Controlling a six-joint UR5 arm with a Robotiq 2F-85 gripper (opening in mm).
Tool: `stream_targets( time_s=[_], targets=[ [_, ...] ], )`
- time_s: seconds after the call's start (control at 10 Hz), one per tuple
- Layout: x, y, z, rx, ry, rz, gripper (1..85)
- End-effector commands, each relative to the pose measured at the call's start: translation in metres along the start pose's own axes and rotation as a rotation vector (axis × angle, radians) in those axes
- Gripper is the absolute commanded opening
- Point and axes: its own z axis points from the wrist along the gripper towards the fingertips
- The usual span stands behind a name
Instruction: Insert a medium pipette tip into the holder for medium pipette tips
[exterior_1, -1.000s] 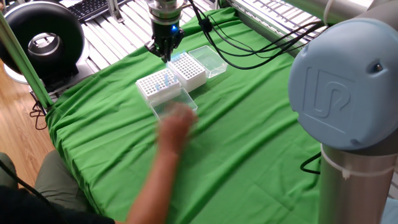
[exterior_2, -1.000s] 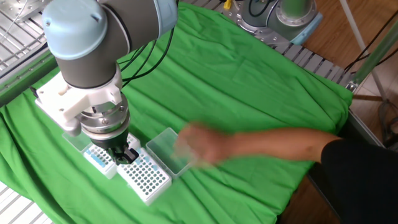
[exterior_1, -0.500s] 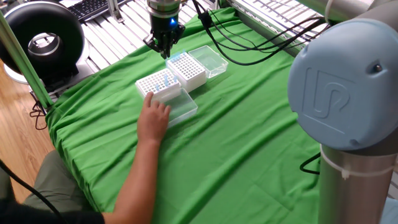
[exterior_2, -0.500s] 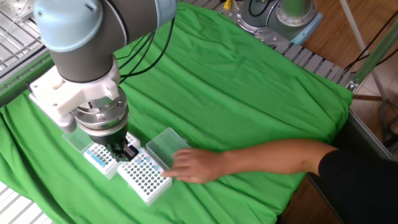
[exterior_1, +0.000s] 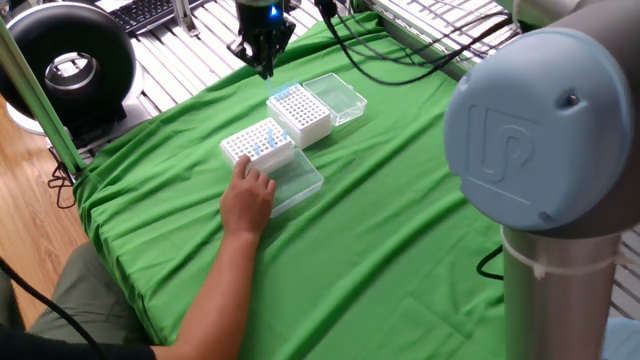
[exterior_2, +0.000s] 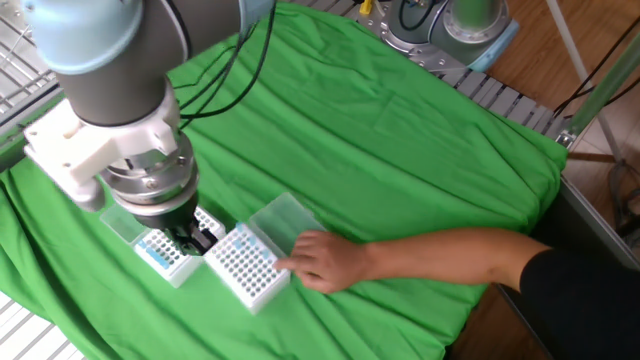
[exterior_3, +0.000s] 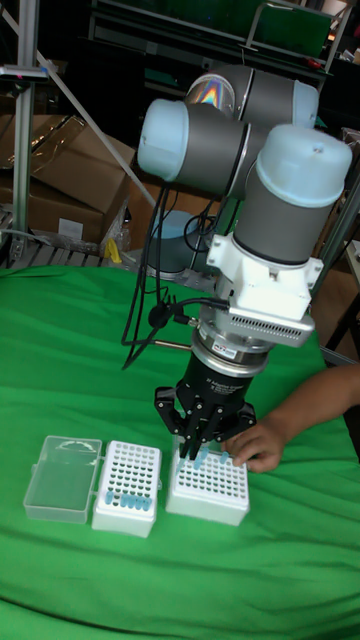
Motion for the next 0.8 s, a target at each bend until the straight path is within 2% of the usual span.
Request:
stream_targets(
  time_s=[0.0,0.2,0.4,0.5,0.7],
  targets=[
    [-0.008,-0.018,-0.025,0.029,0.023,-0.061,1.0],
    [-0.014,-0.031,-0.031,0.026,0.018,-0.087,1.0],
    [-0.021,-0.042,-0.03,0.028,0.01,-0.104,1.0],
    [-0.025,-0.046,-0.028,0.028,0.005,-0.115,1.0],
    [-0.033,-0.059,-0.014,0.024,-0.028,-0.146,1.0]
  ],
)
